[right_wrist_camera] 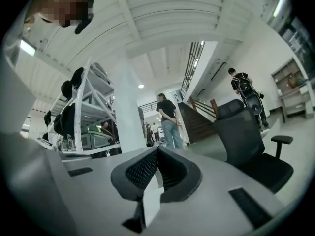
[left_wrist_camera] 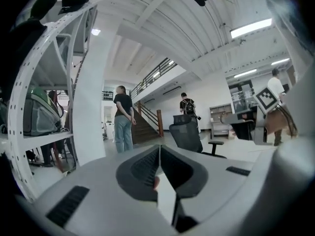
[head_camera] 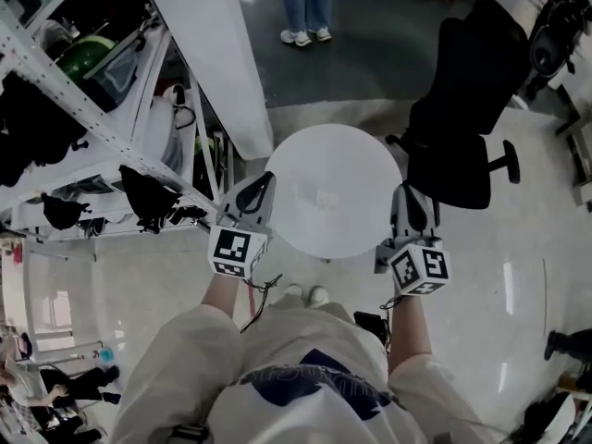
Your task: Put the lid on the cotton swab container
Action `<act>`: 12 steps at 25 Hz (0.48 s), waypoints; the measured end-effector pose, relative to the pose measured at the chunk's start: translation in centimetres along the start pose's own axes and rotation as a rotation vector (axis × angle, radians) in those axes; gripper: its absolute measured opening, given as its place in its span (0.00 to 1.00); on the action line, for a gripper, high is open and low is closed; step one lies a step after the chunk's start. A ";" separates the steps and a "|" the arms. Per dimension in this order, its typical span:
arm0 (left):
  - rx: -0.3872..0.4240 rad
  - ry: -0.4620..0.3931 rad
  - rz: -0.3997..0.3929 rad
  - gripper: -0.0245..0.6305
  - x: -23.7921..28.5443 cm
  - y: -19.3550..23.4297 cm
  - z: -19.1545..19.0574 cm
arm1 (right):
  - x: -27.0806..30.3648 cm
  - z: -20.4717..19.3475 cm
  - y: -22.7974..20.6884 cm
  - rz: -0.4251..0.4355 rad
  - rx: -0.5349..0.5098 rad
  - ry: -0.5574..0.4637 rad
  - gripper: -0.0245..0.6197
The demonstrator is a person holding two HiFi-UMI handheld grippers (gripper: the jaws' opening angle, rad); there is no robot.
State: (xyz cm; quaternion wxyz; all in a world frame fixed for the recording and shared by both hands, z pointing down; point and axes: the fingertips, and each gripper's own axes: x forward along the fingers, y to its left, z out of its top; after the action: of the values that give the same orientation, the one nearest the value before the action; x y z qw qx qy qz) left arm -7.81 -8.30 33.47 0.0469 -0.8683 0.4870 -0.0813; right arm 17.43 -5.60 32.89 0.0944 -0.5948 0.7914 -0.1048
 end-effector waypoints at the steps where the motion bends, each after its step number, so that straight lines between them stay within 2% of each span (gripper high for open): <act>1: 0.012 0.026 -0.009 0.06 0.0 0.2 -0.7 | -0.1 0.1 -1.1 0.005 0.014 0.006 0.05; 3: 0.022 0.087 -0.031 0.15 0.1 0.3 -2.5 | -0.1 0.3 -2.8 0.025 0.019 0.026 0.08; 6: 0.040 0.191 -0.089 0.28 0.6 -0.4 -5.6 | 0.5 -0.2 -4.8 0.048 0.015 0.069 0.27; 9: 0.091 0.310 -0.197 0.36 1.9 -2.3 -9.6 | 1.8 -1.3 -6.1 0.050 0.001 0.104 0.28; 12: 0.148 0.442 -0.341 0.45 3.4 -4.9 -14.4 | 3.7 -3.0 -6.5 0.074 -0.037 0.161 0.29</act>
State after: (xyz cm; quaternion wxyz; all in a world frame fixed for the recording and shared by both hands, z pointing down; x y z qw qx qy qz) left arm -4.66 -8.66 48.77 -0.0113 -0.8932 0.3250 -0.3104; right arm 21.58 -10.76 37.48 0.0234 -0.5565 0.8196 -0.1342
